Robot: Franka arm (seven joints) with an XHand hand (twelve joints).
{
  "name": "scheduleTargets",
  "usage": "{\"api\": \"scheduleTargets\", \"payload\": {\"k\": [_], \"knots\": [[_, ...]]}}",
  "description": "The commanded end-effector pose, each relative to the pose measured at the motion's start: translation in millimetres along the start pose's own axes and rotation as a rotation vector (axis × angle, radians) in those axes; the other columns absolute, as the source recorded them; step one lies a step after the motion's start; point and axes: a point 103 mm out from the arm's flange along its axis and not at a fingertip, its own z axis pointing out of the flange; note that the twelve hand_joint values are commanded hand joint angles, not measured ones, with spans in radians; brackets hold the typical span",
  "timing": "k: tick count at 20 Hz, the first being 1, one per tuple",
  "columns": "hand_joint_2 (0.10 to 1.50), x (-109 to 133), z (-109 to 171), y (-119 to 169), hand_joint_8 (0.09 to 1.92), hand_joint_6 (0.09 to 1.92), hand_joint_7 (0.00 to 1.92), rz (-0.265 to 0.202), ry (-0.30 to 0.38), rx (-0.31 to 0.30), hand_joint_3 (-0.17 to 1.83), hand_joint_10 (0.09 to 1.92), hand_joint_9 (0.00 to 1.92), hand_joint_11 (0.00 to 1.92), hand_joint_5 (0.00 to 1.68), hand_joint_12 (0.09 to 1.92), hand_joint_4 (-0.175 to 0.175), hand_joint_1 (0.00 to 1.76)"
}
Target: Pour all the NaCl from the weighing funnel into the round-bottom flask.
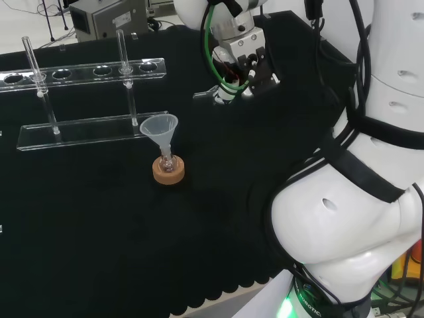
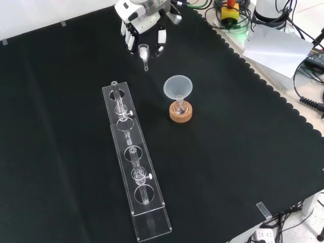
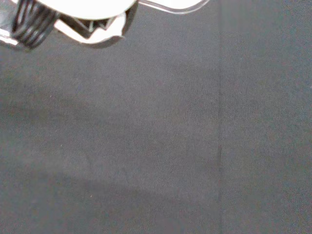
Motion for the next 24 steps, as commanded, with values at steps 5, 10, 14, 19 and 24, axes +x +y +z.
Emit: {"api": "scheduleTargets", "payload": {"k": [5, 10, 14, 19, 24], "knots": [[0.58, 13.9, -21.8, -17.4, 0.52, 0.86, 1.07, -0.009, -0.056, 0.022, 0.84, 0.17, 1.29, 1.05, 1.22, 0.95, 0.175, 1.12], [0.58, 23.5, -39.8, -28.8, 0.51, 0.85, 1.07, -0.031, -0.07, 0.018, 0.84, 0.16, 1.29, 1.06, 1.22, 0.94, 0.175, 1.12], [0.58, 29.9, -46.9, -35.1, 0.51, 0.85, 1.07, -0.041, -0.087, 0.042, 0.84, 0.16, 1.3, 1.06, 1.22, 0.94, 0.175, 1.12], [0.58, 41.4, -51.7, -42.2, 0.51, 0.85, 1.08, -0.054, -0.129, 0.056, 0.84, 0.16, 1.3, 1.06, 1.23, 0.94, 0.175, 1.12], [0.58, 47.6, -55.1, -48.1, 0.51, 0.84, 1.08, -0.073, -0.152, 0.057, 0.84, 0.16, 1.3, 1.06, 1.23, 0.94, 0.175, 1.12]]}}
